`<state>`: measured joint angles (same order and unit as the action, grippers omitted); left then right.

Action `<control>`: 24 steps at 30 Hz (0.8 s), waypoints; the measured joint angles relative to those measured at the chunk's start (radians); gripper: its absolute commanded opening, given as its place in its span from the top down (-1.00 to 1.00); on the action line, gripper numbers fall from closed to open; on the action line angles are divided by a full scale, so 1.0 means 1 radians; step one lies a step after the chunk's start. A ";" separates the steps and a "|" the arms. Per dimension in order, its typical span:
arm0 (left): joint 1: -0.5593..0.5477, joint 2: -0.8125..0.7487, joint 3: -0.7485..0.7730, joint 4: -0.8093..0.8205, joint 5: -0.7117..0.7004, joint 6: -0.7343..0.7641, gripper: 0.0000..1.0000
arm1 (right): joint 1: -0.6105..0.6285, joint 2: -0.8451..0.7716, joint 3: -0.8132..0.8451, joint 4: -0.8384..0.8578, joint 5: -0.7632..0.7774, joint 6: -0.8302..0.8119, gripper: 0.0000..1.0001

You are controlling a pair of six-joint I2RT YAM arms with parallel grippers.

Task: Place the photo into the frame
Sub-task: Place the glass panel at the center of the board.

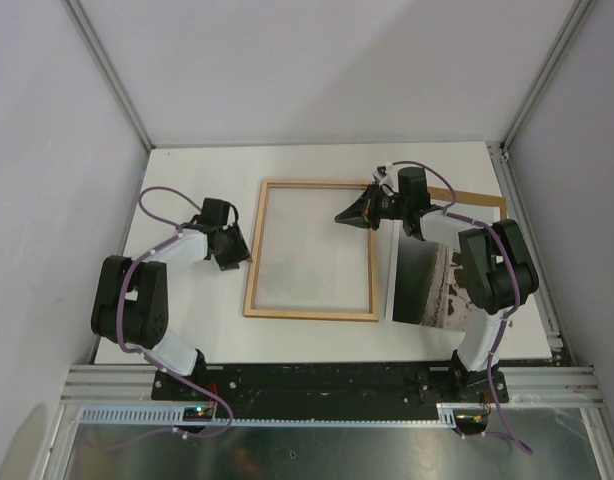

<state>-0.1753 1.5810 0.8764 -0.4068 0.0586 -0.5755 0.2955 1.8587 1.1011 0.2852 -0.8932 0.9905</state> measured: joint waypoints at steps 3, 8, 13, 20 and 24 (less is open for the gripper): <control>0.000 0.000 0.000 0.000 0.000 0.000 0.07 | 0.000 0.000 0.000 -0.011 0.006 -0.005 1.00; 0.000 0.000 0.000 0.000 0.000 0.000 0.08 | -0.002 0.000 0.000 -0.033 0.017 -0.023 1.00; 0.000 0.000 0.000 0.000 0.000 0.000 0.08 | -0.003 0.000 -0.008 -0.034 0.025 -0.024 1.00; 0.000 0.001 0.000 0.000 0.000 0.000 0.08 | -0.005 -0.001 -0.021 -0.032 0.033 -0.024 1.00; 0.000 0.001 0.001 0.000 0.000 0.000 0.08 | -0.005 -0.001 -0.024 -0.026 0.035 -0.023 1.00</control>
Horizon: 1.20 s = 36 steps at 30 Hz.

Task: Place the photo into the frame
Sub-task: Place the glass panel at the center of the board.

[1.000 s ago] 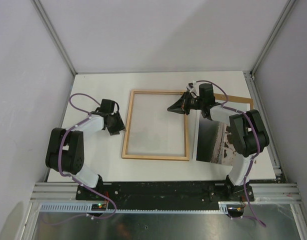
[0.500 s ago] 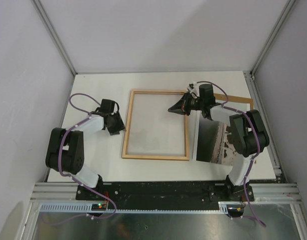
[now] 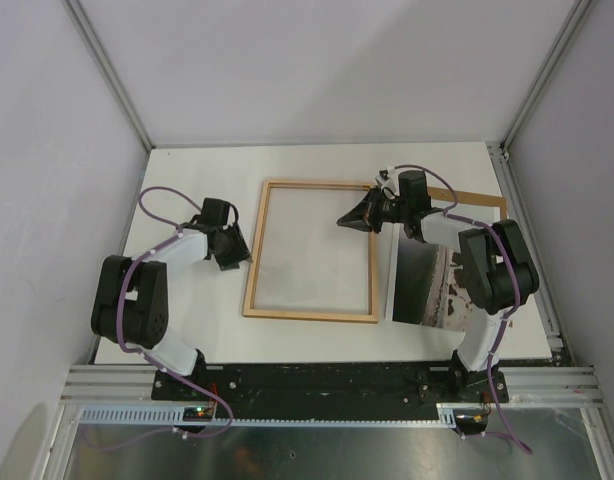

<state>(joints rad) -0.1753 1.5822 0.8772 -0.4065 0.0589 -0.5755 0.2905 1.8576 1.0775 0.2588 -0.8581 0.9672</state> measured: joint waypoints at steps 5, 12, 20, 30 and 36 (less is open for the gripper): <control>0.000 0.000 0.000 0.000 0.000 0.000 0.08 | 0.000 0.000 0.000 0.010 -0.003 0.001 1.00; 0.000 0.000 0.000 0.000 0.000 0.000 0.08 | 0.002 0.000 0.000 0.031 -0.014 0.002 1.00; 0.000 0.000 0.000 0.000 0.000 0.000 0.08 | 0.008 0.000 0.000 0.071 -0.023 0.014 1.00; 0.000 0.000 0.000 0.000 0.000 0.000 0.08 | 0.013 0.000 0.000 0.093 -0.026 0.027 1.00; 0.000 0.000 0.000 0.000 0.000 0.000 0.08 | 0.016 0.000 0.000 0.102 -0.026 0.026 1.00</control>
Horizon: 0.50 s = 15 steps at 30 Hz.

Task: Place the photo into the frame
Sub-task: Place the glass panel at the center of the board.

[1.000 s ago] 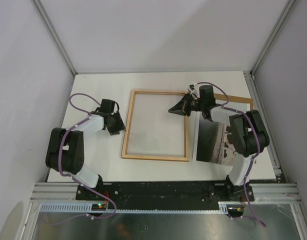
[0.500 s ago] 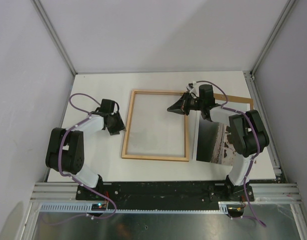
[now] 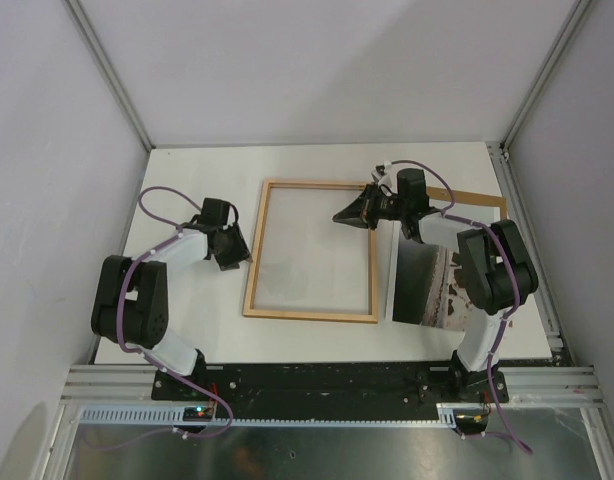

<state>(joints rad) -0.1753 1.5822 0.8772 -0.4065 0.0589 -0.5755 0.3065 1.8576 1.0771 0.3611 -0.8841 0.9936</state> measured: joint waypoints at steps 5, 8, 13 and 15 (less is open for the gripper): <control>0.000 0.000 0.000 0.000 0.000 0.000 0.08 | 0.003 0.000 0.000 0.003 0.003 -0.007 1.00; 0.000 0.000 0.000 0.000 0.000 0.000 0.08 | 0.005 -0.001 0.000 0.000 0.005 -0.015 1.00; 0.000 0.001 0.000 0.000 0.000 0.000 0.08 | 0.005 -0.005 0.000 -0.011 0.009 -0.030 1.00; 0.000 0.001 0.000 0.000 0.000 0.000 0.08 | 0.006 -0.007 0.000 -0.018 0.013 -0.034 1.00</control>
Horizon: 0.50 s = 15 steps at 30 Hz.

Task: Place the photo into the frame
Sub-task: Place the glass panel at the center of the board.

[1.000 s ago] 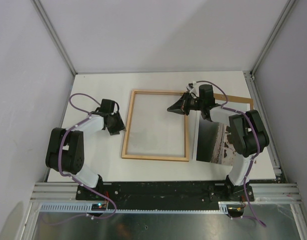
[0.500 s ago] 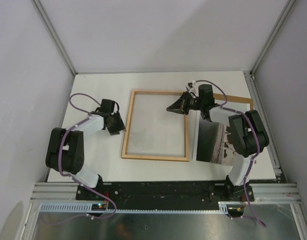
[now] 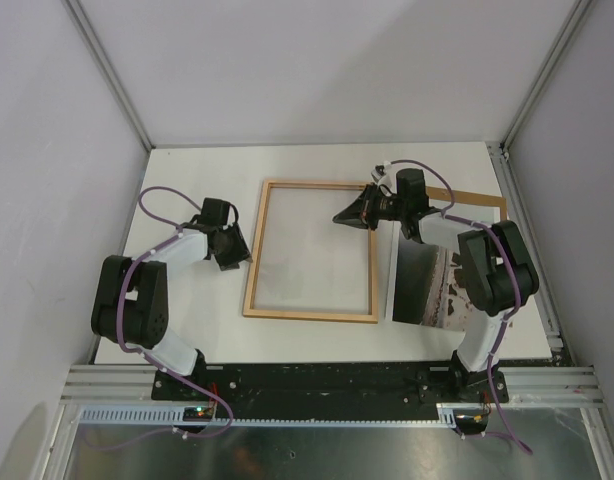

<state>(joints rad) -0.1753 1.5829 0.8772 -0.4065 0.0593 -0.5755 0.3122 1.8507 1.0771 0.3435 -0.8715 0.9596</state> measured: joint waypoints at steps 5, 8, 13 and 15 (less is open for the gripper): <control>0.000 0.000 0.000 0.000 0.000 0.000 0.08 | 0.000 -0.014 0.000 -0.050 0.024 -0.031 1.00; 0.000 0.000 0.000 0.000 0.000 0.000 0.08 | 0.000 -0.026 0.000 -0.091 0.040 -0.057 1.00; 0.000 0.000 0.000 0.001 0.000 0.000 0.08 | 0.000 -0.040 0.000 -0.135 0.060 -0.096 1.00; 0.000 0.000 0.000 0.001 0.000 0.000 0.08 | 0.000 -0.045 0.000 -0.148 0.064 -0.109 1.00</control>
<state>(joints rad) -0.1753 1.5829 0.8772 -0.4057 0.0597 -0.5755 0.3122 1.8057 1.0771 0.1959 -0.8070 0.8509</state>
